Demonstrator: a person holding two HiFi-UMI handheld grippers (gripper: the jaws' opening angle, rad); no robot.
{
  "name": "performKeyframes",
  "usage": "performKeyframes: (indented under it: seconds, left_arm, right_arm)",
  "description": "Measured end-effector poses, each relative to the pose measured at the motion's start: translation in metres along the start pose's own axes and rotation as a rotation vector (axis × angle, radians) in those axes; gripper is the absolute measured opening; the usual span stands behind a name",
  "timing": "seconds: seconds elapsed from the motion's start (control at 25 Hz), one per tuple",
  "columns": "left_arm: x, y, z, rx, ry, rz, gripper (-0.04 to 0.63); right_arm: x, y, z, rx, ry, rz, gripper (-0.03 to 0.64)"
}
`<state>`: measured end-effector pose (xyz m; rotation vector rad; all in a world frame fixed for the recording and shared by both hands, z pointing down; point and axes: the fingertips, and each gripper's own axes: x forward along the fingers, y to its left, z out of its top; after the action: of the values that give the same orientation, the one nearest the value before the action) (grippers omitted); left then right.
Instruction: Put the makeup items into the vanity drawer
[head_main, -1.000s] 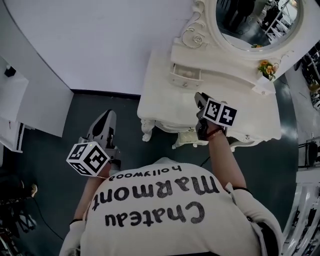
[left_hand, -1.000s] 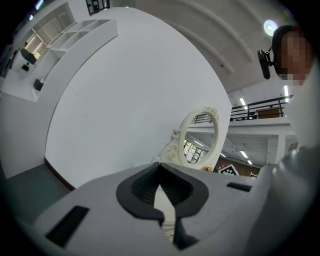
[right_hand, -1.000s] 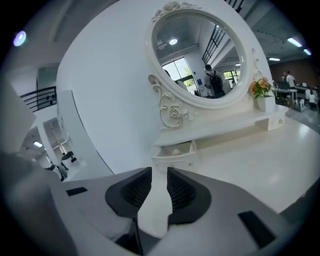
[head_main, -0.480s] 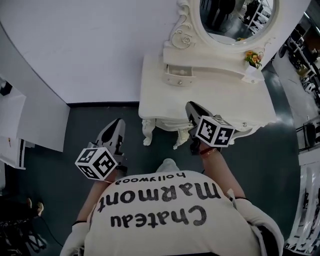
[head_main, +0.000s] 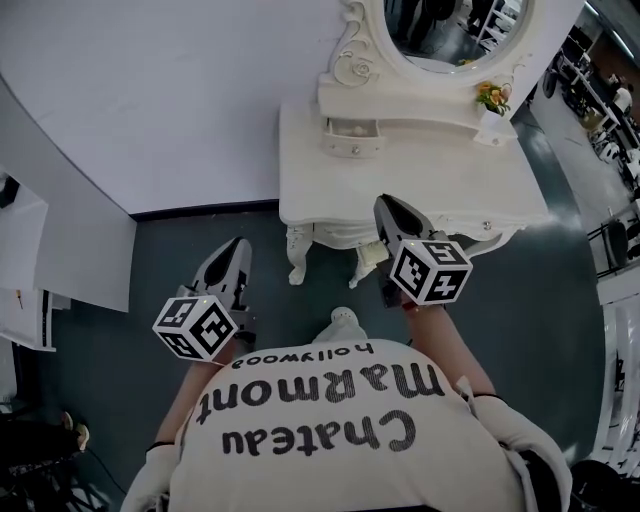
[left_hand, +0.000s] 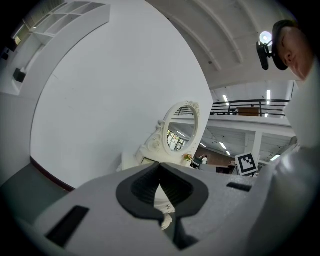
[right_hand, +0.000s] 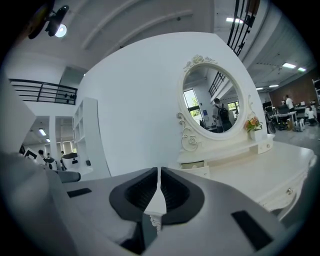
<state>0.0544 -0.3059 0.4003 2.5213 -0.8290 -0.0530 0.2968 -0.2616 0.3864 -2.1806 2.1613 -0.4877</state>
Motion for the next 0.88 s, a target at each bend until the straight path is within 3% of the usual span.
performKeyframes:
  seconds: [0.88]
  left_arm:
    - [-0.024, 0.003, -0.016, -0.021, 0.025, -0.024, 0.009]
  right_arm:
    - [-0.02, 0.011, -0.037, 0.028, 0.054, -0.049, 0.037]
